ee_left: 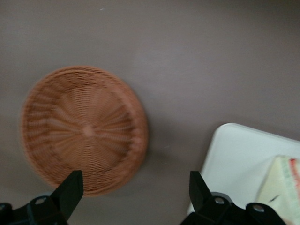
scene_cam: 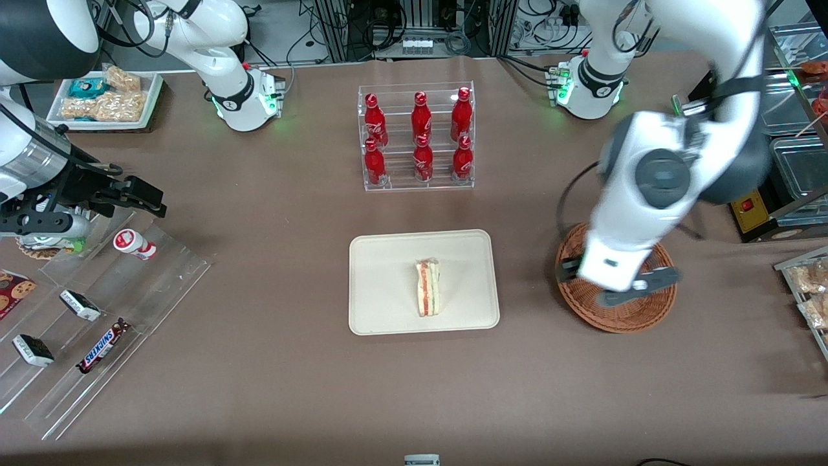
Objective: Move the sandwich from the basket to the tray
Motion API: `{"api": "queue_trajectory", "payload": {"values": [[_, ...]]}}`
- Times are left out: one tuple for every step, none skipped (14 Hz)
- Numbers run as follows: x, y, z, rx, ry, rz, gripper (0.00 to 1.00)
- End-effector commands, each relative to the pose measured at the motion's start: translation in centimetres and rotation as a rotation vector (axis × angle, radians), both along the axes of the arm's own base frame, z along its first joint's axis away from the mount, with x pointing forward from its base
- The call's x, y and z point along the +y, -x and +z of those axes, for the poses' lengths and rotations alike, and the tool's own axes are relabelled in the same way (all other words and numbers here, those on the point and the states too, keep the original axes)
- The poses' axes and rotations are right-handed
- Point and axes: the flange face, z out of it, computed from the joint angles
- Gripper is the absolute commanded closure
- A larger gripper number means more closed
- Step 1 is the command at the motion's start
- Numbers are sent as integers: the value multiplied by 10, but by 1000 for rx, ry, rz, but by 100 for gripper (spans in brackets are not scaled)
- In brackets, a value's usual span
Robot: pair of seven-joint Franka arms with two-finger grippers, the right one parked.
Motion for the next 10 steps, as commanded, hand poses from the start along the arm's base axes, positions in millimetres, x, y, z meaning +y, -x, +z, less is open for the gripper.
{"api": "queue_trajectory", "payload": {"values": [[60, 18, 28, 59, 24, -66, 0], [81, 20, 34, 76, 26, -88, 0], [96, 22, 42, 79, 31, -107, 0], [108, 25, 49, 82, 34, -121, 0], [119, 32, 58, 80, 48, -136, 0], [131, 40, 71, 79, 70, -152, 0], [130, 48, 82, 88, 87, -193, 0], [135, 55, 98, 74, 94, -221, 0], [139, 63, 113, 57, 98, -255, 0], [143, 70, 125, 45, 118, -288, 0]]}}
